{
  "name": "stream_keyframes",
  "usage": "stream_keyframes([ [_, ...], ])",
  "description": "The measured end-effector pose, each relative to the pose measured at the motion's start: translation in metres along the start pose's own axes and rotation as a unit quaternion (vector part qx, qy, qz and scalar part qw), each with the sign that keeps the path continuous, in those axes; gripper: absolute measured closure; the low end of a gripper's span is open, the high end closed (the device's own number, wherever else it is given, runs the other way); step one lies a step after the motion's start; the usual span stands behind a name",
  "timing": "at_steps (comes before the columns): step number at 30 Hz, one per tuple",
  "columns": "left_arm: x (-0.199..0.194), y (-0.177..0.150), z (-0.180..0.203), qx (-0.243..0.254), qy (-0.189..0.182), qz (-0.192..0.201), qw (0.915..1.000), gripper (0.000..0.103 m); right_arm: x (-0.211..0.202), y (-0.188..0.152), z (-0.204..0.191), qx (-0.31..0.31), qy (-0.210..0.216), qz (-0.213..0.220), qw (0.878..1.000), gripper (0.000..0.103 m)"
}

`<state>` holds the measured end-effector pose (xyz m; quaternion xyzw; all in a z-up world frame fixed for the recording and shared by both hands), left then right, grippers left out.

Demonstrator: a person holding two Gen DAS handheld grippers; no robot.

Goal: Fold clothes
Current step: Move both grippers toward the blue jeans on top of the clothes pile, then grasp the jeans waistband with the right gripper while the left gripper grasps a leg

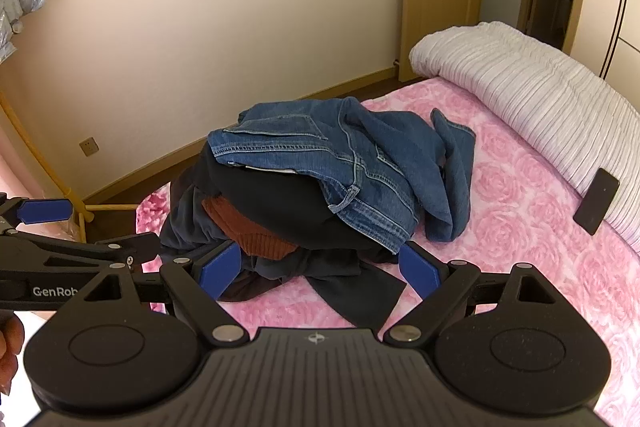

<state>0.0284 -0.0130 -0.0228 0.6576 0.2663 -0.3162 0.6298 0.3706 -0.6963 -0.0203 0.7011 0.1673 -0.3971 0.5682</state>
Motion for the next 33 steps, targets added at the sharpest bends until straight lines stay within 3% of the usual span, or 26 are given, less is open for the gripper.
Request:
stream_keyframes([
  [24,0.005,-0.009,-0.026,0.006,0.036,-0.023,0.9991,0.001,0.025,-0.007,-0.013,0.011,0.034,-0.014,0.999,0.014],
  [33,0.066,0.019,-0.049,0.039,0.009,-0.027,0.9988,0.001,0.064,0.009,-0.013,0.013,-0.004,-0.037,0.999,0.014],
])
Point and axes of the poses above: each gripper's, at about its wrist camera, not at the fingertips, and x roughly the way its jaws point, z to its right, y to its top, the point moved 3 cm from there along x, roughly the way its jaws point, and after that the axes turned 4 degrees about -y, right-handed, at the moved point
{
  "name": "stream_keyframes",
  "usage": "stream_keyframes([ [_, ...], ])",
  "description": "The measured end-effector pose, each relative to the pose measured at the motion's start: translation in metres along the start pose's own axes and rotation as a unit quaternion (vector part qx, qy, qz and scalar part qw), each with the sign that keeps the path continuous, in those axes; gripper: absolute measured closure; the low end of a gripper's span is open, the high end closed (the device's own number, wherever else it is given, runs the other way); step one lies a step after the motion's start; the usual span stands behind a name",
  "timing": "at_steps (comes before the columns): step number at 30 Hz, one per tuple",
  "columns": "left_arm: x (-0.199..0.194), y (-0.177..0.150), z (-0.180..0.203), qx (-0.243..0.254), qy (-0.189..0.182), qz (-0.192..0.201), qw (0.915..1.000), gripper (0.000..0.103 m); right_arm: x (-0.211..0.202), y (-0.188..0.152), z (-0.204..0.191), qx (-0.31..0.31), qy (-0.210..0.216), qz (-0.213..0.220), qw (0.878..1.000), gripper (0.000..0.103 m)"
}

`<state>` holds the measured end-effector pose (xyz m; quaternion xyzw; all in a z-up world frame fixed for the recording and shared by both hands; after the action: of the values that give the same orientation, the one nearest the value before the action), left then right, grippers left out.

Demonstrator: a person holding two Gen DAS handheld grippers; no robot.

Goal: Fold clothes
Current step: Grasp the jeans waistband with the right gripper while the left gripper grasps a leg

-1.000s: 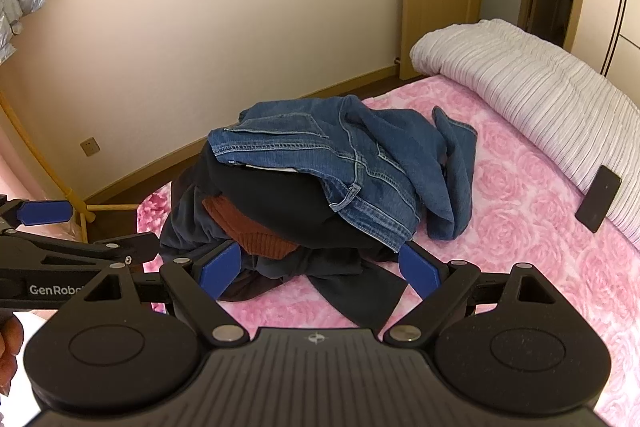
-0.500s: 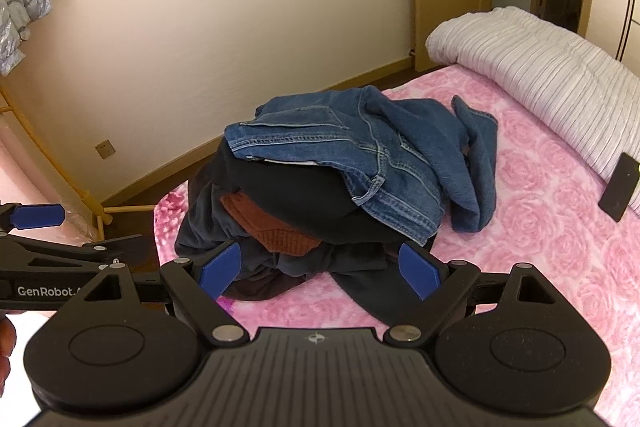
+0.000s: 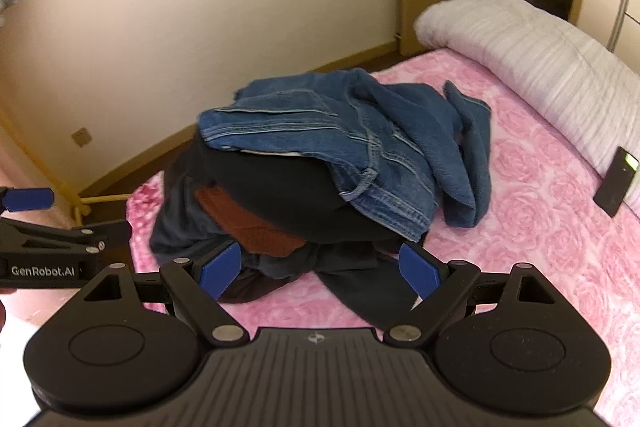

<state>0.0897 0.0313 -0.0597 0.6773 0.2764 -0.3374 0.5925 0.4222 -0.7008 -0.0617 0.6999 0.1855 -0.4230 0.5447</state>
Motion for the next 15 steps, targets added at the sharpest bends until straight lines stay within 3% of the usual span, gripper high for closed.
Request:
stream_keyframes([
  [5,0.043,0.031,-0.010,0.069,-0.026,0.024,0.9970,0.001,0.031,0.027,0.004,-0.010,-0.018,0.006,1.000,0.014],
  [9,0.074,0.050,-0.011,0.171,-0.032,0.061,0.9829,0.001,0.056,0.048,0.007,-0.031,-0.032,0.015,0.999,0.014],
  [12,0.098,0.061,-0.009,0.257,-0.033,0.089,0.9617,0.001,0.079,0.054,0.009,-0.056,-0.047,0.009,0.997,0.015],
  [15,0.123,0.063,-0.003,0.351,-0.042,0.111,0.9288,0.006,0.102,0.054,0.011,-0.080,-0.056,-0.003,0.995,0.015],
])
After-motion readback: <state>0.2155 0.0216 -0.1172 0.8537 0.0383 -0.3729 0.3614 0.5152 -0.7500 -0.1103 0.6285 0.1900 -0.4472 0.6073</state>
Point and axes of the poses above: each gripper's, at about its wrist camera, not at the fingertips, and x roughly the way its jaws point, z to its right, y to its top, the point moved 3 cm from there along x, roughly the way its jaws point, and after that the axes turned 4 degrees about -y, right-handed, at the moved point
